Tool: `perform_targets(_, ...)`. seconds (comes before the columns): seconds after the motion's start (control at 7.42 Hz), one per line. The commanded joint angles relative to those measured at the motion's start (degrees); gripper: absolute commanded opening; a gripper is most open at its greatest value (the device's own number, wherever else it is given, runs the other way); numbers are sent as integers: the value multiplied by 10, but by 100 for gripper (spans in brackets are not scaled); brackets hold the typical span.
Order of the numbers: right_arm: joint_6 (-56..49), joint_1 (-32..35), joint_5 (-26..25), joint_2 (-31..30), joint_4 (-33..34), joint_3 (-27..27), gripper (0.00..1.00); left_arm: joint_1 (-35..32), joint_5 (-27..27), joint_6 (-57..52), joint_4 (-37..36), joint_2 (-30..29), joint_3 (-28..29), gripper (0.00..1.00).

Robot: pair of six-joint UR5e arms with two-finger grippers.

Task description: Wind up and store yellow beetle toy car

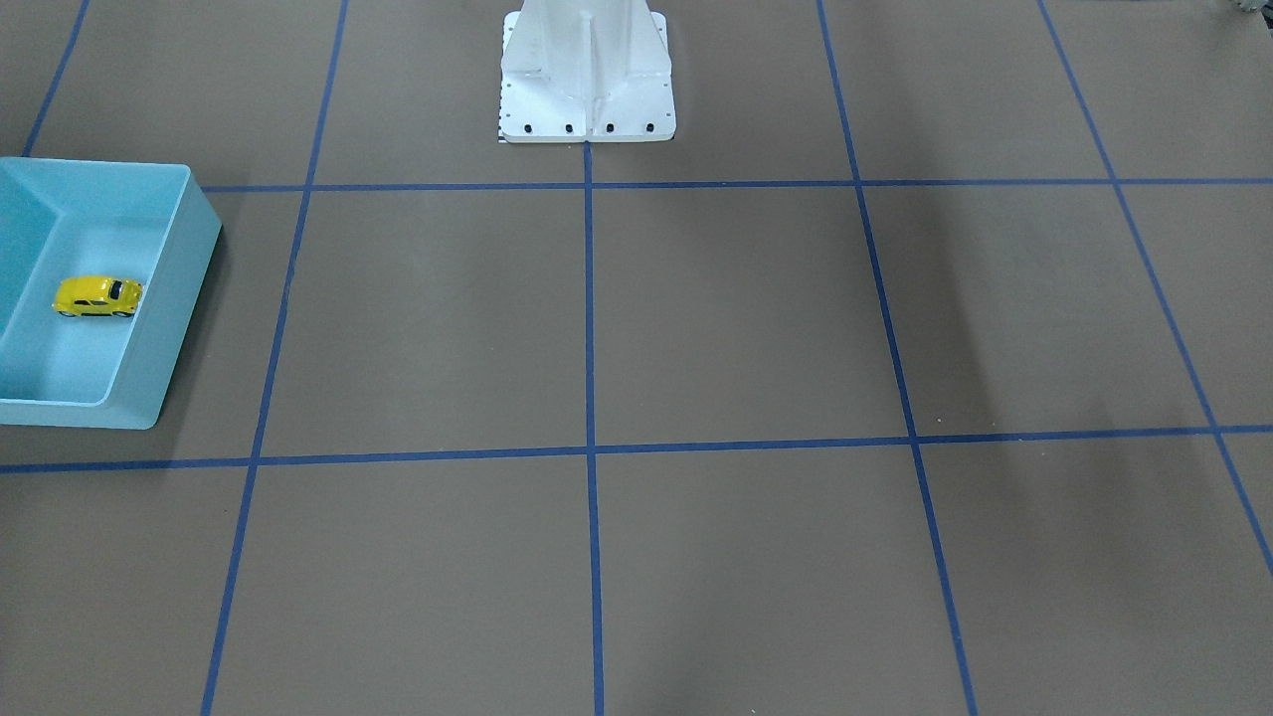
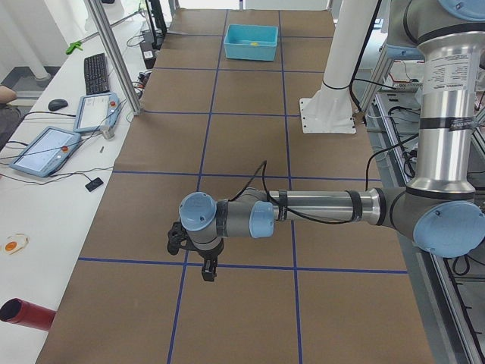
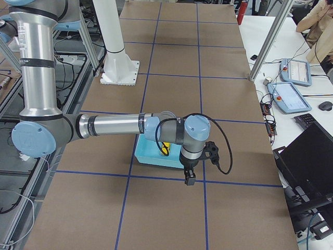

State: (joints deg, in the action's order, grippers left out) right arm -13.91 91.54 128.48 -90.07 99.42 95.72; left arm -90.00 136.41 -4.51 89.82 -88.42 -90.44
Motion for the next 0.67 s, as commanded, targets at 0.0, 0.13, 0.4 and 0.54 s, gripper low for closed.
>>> perform_targets(0.0,-1,-5,2,0,-3,-10,100,0,0,0,0,0,0,100)
perform_targets(0.13,-2,-5,2,7,-4,-7,100,0,0,0,0,0,0,100)
perform_targets(0.4,-2,-7,1,11,-3,-11,100,0,0,0,0,0,1,100)
perform_targets(0.54,-2,-8,1,11,-3,-18,100,0,0,0,0,0,1,100)
